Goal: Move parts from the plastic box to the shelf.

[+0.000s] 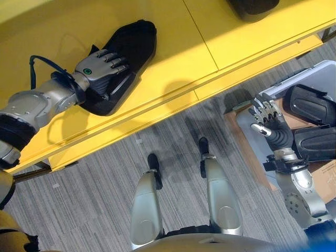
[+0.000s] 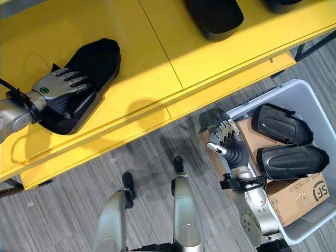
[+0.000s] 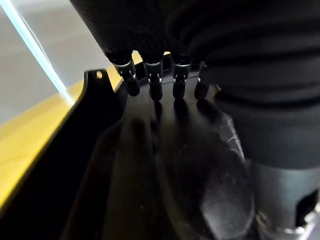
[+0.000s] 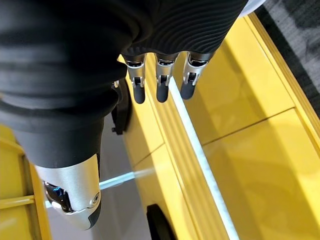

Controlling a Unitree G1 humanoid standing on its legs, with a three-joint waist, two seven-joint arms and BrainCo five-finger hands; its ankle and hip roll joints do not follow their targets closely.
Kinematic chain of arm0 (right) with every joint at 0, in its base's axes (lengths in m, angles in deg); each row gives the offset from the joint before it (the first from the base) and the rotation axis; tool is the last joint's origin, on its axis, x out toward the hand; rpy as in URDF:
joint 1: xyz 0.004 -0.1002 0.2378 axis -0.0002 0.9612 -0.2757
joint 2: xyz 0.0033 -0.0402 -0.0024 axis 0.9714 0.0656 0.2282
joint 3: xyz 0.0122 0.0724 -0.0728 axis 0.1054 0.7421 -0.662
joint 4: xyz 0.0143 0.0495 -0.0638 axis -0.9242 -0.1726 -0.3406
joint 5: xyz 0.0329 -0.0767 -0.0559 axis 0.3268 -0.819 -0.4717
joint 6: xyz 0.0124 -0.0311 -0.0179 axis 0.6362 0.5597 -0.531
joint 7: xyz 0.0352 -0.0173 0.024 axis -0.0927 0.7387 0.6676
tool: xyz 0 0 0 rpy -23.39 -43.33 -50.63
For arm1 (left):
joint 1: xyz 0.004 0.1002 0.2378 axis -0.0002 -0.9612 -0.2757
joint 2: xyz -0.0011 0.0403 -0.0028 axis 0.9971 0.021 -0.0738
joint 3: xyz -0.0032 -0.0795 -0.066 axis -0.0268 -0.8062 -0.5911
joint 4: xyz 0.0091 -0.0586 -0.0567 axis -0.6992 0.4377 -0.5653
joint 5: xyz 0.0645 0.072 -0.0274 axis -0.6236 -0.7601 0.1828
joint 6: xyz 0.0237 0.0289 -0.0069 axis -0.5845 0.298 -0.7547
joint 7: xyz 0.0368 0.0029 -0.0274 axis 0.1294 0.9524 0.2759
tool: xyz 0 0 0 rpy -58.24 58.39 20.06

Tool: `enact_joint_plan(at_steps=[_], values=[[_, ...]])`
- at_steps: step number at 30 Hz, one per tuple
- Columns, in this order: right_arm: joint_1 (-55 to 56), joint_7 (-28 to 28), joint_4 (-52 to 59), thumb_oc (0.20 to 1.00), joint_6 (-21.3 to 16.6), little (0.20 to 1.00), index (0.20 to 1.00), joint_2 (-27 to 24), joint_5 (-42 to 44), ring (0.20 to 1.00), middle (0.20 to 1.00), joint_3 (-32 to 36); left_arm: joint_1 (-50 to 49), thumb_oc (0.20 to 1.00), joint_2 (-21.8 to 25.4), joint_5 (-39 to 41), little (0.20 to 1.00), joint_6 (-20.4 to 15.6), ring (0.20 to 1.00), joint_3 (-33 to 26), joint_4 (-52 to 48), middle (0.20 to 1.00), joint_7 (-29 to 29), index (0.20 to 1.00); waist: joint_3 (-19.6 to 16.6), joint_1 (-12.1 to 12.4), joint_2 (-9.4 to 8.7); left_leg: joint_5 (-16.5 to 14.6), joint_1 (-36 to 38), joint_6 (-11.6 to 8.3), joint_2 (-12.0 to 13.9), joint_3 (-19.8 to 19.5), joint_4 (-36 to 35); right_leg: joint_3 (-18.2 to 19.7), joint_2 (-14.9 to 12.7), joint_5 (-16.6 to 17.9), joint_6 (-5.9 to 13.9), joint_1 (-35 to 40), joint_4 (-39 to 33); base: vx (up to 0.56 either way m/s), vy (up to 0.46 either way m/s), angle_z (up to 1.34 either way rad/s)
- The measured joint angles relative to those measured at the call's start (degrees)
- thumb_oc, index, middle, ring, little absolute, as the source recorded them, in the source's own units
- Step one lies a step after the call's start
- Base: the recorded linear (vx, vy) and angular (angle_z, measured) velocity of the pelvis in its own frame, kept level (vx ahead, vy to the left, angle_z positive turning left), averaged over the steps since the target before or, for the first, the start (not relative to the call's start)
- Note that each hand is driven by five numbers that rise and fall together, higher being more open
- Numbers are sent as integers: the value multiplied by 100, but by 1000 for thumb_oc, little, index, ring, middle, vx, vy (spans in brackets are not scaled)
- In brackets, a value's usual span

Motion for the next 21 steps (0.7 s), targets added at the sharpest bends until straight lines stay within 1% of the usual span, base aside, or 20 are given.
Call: enact_joint_plan(at_steps=[1,3,7,10,11,12,13,14,15,16,17,18,20,21], values=[[3,20,14,1000,12,1000,1000,-17,0,1000,1000,1,132,1000,-122,-102,1000,27,1000,104,176,1000,5,1000,-1,0,2,-3,1,-4,0,2,9,3,0,-15,-25,1,6,0,0,0],[9,53,67,1000,49,1000,1000,-109,4,1000,1000,-3,452,1000,-325,-258,1000,108,1000,323,368,1000,-2,1000,2,6,6,-8,-1,-9,-1,3,0,9,-4,-19,-14,5,9,0,0,0],[44,63,218,1000,62,1000,1000,-197,10,1000,1000,42,774,1000,-675,-549,1000,218,1000,457,674,1000,-87,1000,3,-59,6,-36,-18,-25,2,10,14,28,2,-13,2,-13,3,0,0,0],[53,64,220,1000,66,1000,1000,-200,17,1000,1000,46,1067,1000,-1082,-637,1000,248,1000,497,999,1000,-121,1000,2,-70,3,-47,-35,-9,2,5,32,32,3,-9,8,-18,2,0,0,0],[52,67,220,1000,69,1000,1000,-199,18,1000,1000,44,1115,1000,-1203,-634,1000,278,1000,457,1091,1000,-126,1000,1,-68,0,-49,-40,-6,2,5,37,31,3,-8,9,-19,0,0,0,0],[51,69,221,1000,70,1000,1000,-200,19,1000,1000,49,1117,1000,-1427,-615,1000,342,1000,259,1240,1000,-128,1000,-1,-69,-3,-56,-45,-3,2,6,53,35,2,-8,10,-20,0,0,0,0],[47,69,220,1000,73,1000,1000,-200,20,1000,1000,59,1120,1000,-1552,-594,1000,363,1000,125,1334,1000,-127,1000,-1,-73,-3,-65,-53,9,3,5,68,37,3,-8,11,-21,0,0,0,0],[41,72,221,1000,79,1000,1000,-200,21,1000,1000,65,1127,1000,-1542,-589,1000,366,1000,123,1327,1000,-119,1000,-3,-106,-8,-70,-69,18,8,5,87,37,7,-6,14,-29,-5,0,0,0],[57,65,221,1000,86,1000,1000,-198,33,1000,1000,72,1133,1000,-1678,-532,1000,373,1000,68,1395,1000,-119,1000,-5,-144,-18,-75,-77,19,13,5,89,36,10,-6,16,-37,-3,0,0,0],[88,60,219,1000,93,1000,1000,-191,50,1000,1000,82,1137,1000,-1950,-375,1000,419,1000,-167,1661,1000,-121,1000,-7,-141,-21,-83,-76,13,13,6,92,37,10,-10,21,-38,8,0,0,0],[91,64,225,1000,102,1000,1000,-189,51,1000,1000,70,1162,1000,-2165,-171,1000,551,1000,-451,1909,1000,-99,1000,-14,-144,-42,-88,-91,5,18,5,103,41,18,-11,17,-54,8,29,-6,-3],[98,62,277,1000,102,1000,1000,-188,54,1000,1000,73,1286,1000,-2259,-55,1000,623,1000,-451,2089,1000,-60,1000,-40,-178,-87,-88,-157,5,32,12,114,43,28,-6,13,-121,13,35,-23,-5],[108,58,375,1000,104,1000,1000,-188,54,1000,1000,61,1607,1000,-2617,58,1000,766,1000,-378,2611,1000,4,1000,-71,-245,-151,-83,-195,4,45,21,110,46,44,3,18,-166,14,76,-24,-4],[82,60,438,1000,103,1000,1000,-187,55,1000,1000,-3,1777,1000,-2833,226,1000,854,1000,-520,3105,1000,49,1000,-107,-295,-200,-86,-197,-2,58,32,106,59,56,2,17,-174,11,120,-24,-7]])
